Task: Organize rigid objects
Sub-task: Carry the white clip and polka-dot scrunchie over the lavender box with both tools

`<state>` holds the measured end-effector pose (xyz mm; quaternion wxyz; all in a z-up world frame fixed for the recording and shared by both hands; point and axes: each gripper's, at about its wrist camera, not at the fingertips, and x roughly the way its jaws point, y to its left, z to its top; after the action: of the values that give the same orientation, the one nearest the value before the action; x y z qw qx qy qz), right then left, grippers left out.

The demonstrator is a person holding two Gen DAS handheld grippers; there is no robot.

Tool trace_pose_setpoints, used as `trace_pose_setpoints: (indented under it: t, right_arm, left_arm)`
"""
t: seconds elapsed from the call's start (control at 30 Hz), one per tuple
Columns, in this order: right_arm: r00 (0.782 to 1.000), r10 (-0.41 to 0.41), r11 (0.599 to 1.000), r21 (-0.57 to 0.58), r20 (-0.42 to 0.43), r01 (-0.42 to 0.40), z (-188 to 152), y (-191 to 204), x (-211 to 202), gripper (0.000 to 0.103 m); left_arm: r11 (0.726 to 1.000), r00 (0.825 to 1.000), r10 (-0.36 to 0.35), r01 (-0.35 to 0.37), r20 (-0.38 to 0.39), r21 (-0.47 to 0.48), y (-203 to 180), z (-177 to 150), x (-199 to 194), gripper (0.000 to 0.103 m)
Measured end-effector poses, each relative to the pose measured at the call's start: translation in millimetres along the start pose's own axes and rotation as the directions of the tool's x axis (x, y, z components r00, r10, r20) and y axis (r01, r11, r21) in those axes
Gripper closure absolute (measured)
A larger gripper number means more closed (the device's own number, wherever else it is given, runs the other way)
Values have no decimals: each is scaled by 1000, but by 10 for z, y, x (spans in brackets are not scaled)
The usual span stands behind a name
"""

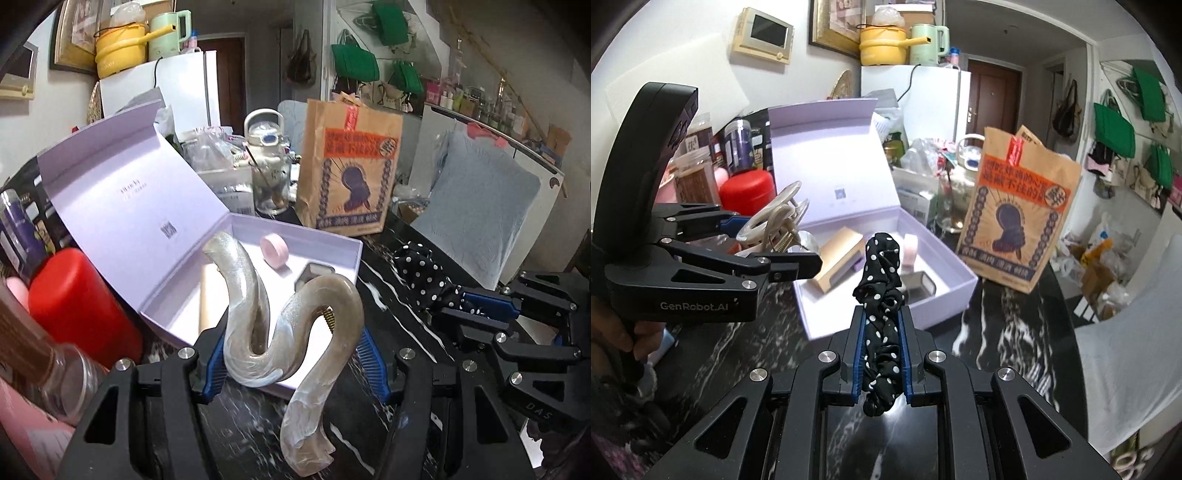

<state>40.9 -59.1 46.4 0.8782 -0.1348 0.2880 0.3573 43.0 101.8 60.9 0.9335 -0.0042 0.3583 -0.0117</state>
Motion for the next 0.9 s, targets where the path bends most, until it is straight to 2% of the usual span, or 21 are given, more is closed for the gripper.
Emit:
trace_pose_setpoints:
  t: [0.13,0.33,0.5,0.73,0.9]
  right_arm:
    - [1000,-6,1000,-16,7,6,140,-7,61,87]
    - [1000,2,1000,-26,30,-1,358,-50,152,87]
    - [998,15,999,-38,57,-12,524,-89,240,87]
    - [995,32,998,-57,94,-27,739,-139,397,87]
    - [993,47,998,-54,111,-42,859,-191,547,87]
  left_arm:
    - [1000,999,-8,9,33,-10,79,134,4,43]
    - [1000,999,16,-15,52,-4,138,296,111,43]
    - [999,998,-24,26,63,-35,239,437,173,43]
    - [998,995,53,-50,88,-40,361,611,304,43]
    - [996,993,79,-75,84,-50,470,700,426,43]
